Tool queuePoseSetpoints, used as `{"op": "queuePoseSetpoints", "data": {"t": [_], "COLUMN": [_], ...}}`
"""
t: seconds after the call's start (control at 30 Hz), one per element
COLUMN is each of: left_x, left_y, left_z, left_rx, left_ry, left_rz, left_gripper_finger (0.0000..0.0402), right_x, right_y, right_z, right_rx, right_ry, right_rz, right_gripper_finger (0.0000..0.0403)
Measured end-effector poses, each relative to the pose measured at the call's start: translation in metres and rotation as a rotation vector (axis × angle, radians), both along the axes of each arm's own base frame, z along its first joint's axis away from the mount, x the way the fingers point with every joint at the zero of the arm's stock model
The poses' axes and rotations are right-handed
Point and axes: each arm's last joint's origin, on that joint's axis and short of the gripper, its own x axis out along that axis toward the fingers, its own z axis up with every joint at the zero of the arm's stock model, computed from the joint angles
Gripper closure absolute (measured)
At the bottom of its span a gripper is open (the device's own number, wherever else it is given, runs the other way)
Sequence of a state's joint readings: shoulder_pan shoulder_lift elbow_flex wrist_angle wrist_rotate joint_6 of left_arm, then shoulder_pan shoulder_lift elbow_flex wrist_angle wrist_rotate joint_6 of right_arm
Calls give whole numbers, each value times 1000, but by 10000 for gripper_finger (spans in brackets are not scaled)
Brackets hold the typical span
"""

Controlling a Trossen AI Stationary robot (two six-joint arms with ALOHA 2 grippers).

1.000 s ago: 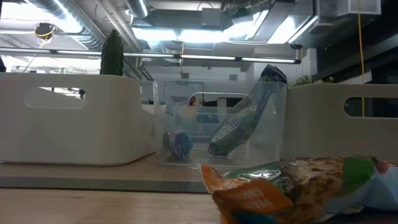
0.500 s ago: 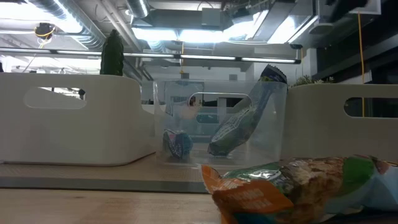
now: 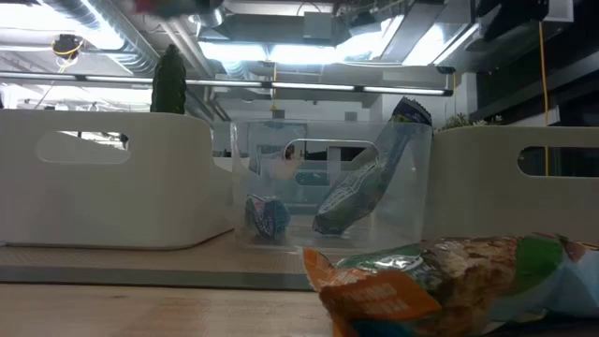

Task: Pick and place Granola Bars by type
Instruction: Put the red granola bar into the white bin, then put the yellow granola bar into the gray bin

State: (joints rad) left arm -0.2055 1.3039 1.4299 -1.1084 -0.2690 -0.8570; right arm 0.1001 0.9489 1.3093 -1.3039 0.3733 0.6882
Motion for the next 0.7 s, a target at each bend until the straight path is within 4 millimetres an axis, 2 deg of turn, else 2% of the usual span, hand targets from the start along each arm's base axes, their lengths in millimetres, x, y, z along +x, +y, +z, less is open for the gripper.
{"op": "queuePoseSetpoints", "data": {"t": [0.1, 0.2, 0.43, 0.57, 0.7], "left_x": [7, 13, 24, 26, 27], "left_y": [-5, -8, -13, -13, -14], "left_z": [-30, -52, -89, -103, -105], "left_rx": [-51, -93, -131, -136, -128], "left_ry": [105, 174, 216, 247, 249], "left_rz": [15, 28, 33, 67, 44], "left_gripper_finger": [380, 380, 368, 344, 296], "right_x": [6, 13, 27, 31, 33], "right_y": [1, 1, 3, 3, 4], "right_z": [-3, -6, -11, -13, -15], "right_rx": [-10, -22, -50, -42, -25], "right_ry": [-27, -50, -74, -63, -54], "right_rz": [16, 34, 71, 78, 94], "right_gripper_finger": [92, 92, 92, 92, 92]}}
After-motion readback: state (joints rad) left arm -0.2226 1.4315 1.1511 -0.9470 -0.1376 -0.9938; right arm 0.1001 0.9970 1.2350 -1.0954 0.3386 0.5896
